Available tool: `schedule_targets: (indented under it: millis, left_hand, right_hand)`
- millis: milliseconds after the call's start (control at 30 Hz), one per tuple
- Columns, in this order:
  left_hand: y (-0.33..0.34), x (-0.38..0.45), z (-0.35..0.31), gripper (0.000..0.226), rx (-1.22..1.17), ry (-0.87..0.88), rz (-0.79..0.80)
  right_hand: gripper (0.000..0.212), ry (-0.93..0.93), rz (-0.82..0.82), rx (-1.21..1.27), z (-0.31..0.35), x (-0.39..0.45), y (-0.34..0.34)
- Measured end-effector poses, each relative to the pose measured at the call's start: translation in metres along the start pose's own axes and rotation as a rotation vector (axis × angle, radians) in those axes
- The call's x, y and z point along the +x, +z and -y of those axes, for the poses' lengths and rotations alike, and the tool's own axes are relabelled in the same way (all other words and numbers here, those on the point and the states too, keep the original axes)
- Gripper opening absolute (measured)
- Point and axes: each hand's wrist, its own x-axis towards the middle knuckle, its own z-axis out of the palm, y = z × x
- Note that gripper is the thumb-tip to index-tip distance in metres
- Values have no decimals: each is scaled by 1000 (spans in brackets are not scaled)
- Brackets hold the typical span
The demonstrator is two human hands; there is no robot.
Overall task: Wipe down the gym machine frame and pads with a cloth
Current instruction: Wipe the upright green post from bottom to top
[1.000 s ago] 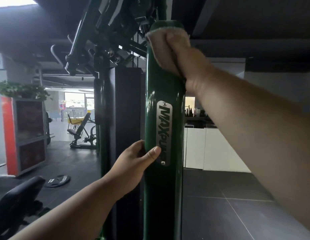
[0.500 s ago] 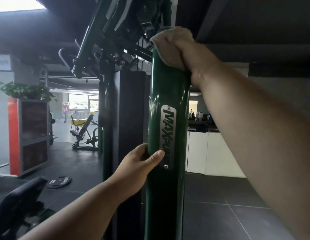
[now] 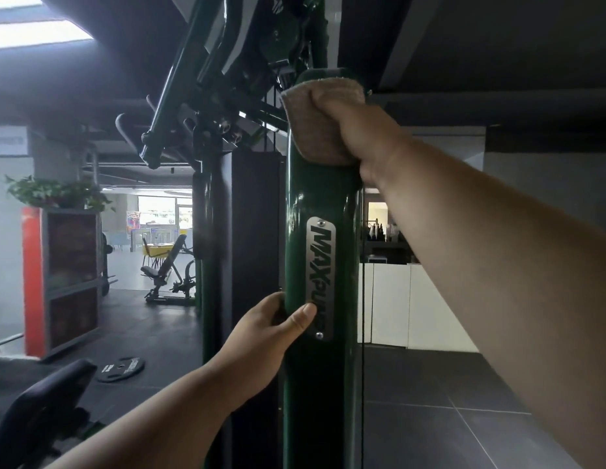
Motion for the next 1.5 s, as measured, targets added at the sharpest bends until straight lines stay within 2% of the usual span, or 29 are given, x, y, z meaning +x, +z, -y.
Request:
schedule_targets:
  millis: [133, 300, 467, 600, 733, 900, 1000, 1100, 1167, 1233, 1300, 1400, 1500]
  left_hand:
    - [-1, -1, -1, 33, 39, -6, -12]
    - [0, -3, -3, 27, 50, -12, 2]
    - [1, -5, -6, 30, -15, -15, 15]
    - [1, -4, -5, 41, -6, -6, -22]
    - [1, -5, -7, 13, -27, 10, -11]
    - [3, -25, 11, 25, -84, 3, 24]
    - [11, -47, 29, 29, -188, -6, -6]
    - [22, -65, 45, 31, -346, -26, -101]
    - [28, -77, 56, 41, -350, -24, -132]
    - [32, -82, 57, 36, -159, -8, -179]
    - [31, -80, 54, 16, -27, -4, -304]
    - [22, -74, 46, 13, -75, -45, -402]
    - [6, -60, 45, 14, -93, -138, -504]
  right_hand:
    - [40, -4, 19, 65, 15, 20, -2]
    - [44, -11, 48, 128, -7, 5, -7]
    - [35, -126, 97, -10, -75, -64, -8]
    - [22, -147, 54, -47, -134, -116, -3]
    - [26, -155, -20, -71, -171, -143, 1]
    - [25, -117, -15, -115, -204, -178, 1]
    - [34, -71, -18, -147, -232, -199, 1]
    - [68, -13, -57, -208, -262, -221, 7]
    - [83, -30, -179, -385, -270, -235, 16]
    - [93, -109, -290, -601, -267, -241, 27]
    - [102, -198, -342, -723, -259, -237, 33]
    - [109, -376, -312, -882, -246, -228, 33]
    - [101, -489, -282, -923, -234, -230, 33]
